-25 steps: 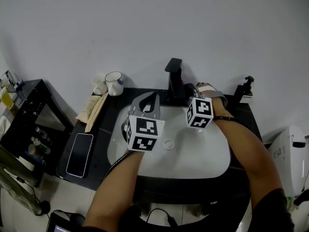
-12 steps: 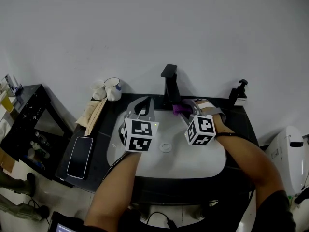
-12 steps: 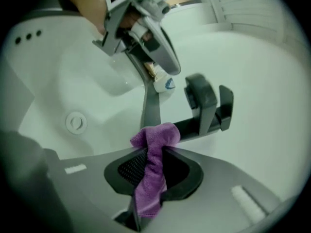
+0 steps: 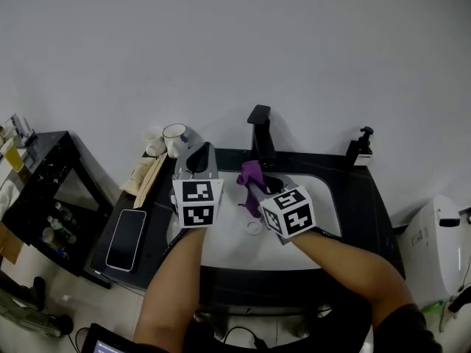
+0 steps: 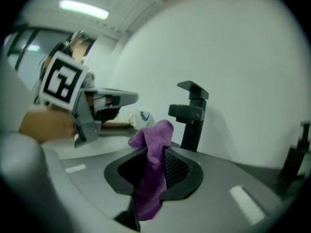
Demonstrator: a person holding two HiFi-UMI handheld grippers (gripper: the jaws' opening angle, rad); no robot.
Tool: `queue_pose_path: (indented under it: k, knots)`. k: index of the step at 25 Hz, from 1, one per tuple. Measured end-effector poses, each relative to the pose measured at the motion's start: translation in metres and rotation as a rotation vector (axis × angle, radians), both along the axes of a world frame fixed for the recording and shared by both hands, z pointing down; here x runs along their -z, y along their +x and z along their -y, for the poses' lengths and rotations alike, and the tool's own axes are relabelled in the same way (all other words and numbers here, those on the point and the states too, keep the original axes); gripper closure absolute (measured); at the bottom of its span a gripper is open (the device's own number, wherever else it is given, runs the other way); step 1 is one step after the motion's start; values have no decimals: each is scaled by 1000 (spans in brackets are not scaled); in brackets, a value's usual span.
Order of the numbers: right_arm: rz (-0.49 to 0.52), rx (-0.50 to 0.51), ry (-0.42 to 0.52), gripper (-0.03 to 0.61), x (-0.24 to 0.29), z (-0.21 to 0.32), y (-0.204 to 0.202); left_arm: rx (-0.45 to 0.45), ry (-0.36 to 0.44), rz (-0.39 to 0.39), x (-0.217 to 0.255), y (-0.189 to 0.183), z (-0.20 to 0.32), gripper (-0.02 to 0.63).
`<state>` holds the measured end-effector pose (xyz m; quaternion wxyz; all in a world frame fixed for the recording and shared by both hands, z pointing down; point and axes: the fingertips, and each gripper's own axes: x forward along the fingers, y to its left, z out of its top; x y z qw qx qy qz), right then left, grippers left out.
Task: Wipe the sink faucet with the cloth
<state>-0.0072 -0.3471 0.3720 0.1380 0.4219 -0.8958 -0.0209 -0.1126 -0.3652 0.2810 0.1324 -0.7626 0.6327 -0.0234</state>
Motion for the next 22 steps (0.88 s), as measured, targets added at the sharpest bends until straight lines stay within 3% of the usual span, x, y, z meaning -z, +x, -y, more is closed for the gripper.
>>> queue_pose_path:
  k: [4, 8, 14, 19, 22]
  knots:
    - [439, -140, -179, 505, 9, 25, -9, 55, 74, -6, 21, -22, -12, 597]
    - [767, -257, -248, 506, 9, 44, -19, 51, 176, -88, 49, -38, -31, 597]
    - [1026, -291, -163, 506, 44, 64, -44, 75, 206, -164, 58, -59, -39, 597]
    - [1318, -346, -189, 508, 71, 87, -37, 78, 213, -207, 60, -66, -43, 597]
    - [1404, -366, -169, 508, 82, 94, -35, 80, 215, -195, 60, -63, -43, 597]
